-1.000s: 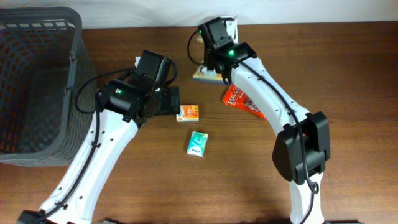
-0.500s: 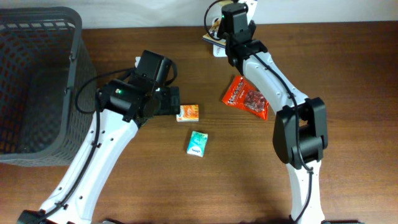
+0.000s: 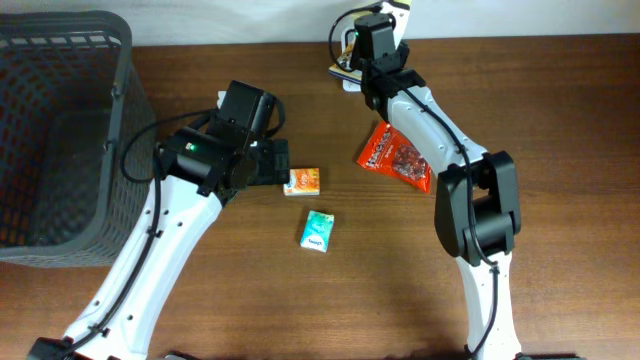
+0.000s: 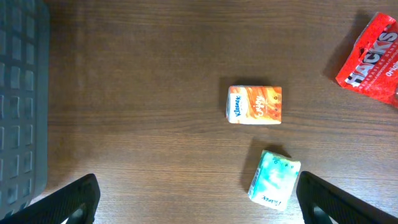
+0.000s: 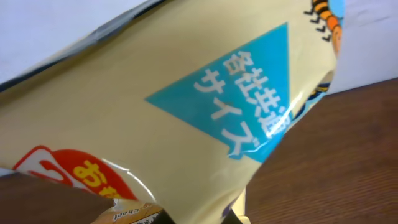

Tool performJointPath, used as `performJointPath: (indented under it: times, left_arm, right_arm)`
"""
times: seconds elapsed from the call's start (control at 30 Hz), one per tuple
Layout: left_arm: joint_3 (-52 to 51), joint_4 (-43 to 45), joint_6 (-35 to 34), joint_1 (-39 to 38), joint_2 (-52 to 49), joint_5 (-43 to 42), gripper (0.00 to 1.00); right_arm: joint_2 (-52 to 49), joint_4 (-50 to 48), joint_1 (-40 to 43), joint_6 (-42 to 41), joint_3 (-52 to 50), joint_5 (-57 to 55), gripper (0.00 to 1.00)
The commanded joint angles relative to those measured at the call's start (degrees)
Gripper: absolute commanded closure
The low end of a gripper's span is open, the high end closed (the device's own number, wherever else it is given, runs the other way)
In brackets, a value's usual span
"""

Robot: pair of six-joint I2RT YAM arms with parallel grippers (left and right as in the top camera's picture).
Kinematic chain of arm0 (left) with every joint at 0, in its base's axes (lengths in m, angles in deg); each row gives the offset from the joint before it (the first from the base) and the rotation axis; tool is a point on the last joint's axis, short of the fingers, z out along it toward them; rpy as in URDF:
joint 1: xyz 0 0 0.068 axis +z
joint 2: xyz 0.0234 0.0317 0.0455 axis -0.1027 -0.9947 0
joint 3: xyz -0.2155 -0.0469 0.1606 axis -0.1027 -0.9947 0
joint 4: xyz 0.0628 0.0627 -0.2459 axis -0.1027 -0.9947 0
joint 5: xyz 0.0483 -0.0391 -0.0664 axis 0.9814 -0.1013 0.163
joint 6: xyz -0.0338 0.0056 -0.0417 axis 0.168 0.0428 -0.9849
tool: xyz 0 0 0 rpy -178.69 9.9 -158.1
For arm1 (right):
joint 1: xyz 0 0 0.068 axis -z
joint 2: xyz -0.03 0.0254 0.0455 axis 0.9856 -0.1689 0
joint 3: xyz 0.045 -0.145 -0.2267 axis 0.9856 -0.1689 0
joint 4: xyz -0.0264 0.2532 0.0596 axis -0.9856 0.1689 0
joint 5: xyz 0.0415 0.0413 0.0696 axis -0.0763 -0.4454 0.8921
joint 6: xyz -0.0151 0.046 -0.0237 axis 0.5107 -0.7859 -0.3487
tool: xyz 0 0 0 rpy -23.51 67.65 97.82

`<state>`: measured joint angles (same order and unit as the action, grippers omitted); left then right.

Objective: Scan the item barcode
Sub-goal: 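Lift the yellow bag with the right gripper up to the white scanner, then carry the yellow bag right and drop it on the table's right edge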

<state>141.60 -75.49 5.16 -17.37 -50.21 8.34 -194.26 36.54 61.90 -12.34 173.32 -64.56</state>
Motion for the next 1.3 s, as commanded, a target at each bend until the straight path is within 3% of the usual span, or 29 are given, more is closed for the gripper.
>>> performJointPath:
  times: [0.0, 0.13, 0.27, 0.43, 0.6, 0.77, 0.9, 1.07, 1.27]
  left_arm:
    - [0.04, -0.04, 0.02, 0.20, 0.44, -0.02, 0.01]
    - [0.04, -0.04, 0.02, 0.17, 0.44, -0.02, 0.01]
    - [0.04, -0.04, 0.02, 0.17, 0.44, -0.02, 0.01]
    - [0.04, -0.04, 0.02, 0.17, 0.44, -0.02, 0.01]
    - [0.04, -0.04, 0.02, 0.17, 0.44, -0.02, 0.01]
    - [0.04, -0.04, 0.02, 0.17, 0.44, 0.00, 0.01]
    - [0.04, -0.04, 0.02, 0.17, 0.44, -0.02, 0.01]
    - [0.04, -0.04, 0.02, 0.17, 0.44, -0.02, 0.01]
    - [0.04, -0.04, 0.02, 0.17, 0.44, -0.02, 0.01]
  right_arm:
    - [0.13, -1.51, 0.74, 8.17, 1.36, -7.39, 0.96]
    - [0.13, -1.51, 0.76, 24.26, 1.36, -7.06, 0.96]
    - [0.13, -1.46, 0.76, 29.05, 1.36, -6.19, 0.96]
    - [0.26, -0.72, 0.74, 28.74, 1.36, -7.63, 0.96]
    - [3.15, 2.56, 1.18, 18.93, 1.36, -22.14, 0.96]
    - [8.04, 10.54, 3.98, 15.32, 1.36, -23.28, 0.96]
    - [11.76, 27.76, 11.85, -2.32, 1.36, -22.91, 0.96]
    - [11.82, 41.92, 24.57, -7.08, 1.27, -9.20, 0.96]
    - [11.72, 48.15, 39.67, -7.06, -2.01, 3.48, 0.96]
